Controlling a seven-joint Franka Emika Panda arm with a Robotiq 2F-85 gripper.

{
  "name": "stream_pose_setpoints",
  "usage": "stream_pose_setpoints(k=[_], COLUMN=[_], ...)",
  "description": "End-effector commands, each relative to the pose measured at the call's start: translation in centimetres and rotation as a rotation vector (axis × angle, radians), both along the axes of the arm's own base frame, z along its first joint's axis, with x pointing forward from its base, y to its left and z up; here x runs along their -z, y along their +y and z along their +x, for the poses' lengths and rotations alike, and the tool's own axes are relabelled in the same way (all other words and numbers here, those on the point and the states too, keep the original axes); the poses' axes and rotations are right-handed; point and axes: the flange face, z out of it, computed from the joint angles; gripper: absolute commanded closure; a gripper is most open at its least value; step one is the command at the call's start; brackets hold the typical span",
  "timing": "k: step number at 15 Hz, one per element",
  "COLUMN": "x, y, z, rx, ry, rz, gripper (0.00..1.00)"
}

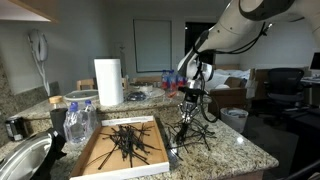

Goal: Pick up some of the black cables from the counter and put them in the box

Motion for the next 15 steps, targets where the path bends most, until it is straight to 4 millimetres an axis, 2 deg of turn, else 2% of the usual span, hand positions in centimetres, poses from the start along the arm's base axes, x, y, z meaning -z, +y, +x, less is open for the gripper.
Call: stream_pose_setpoints(k=[1,5,9,13,15], x=[-4.6,-8.5,-11.9,-15.5,-18.2], y=[-0.1,0.9,3.0,7.1,9.6], z=[-3.3,-3.9,-3.3,-2.0,-1.6], rx=[0.013,-0.041,-0.155,-0.335,-0.421], ry=[-0.079,-0.147,-0.208,-0.284,-0.323], rz=[-0.025,-0.052,-0.106,-0.179,-0.215], gripper=[0.92,0.92,0.92,0.92,0.92])
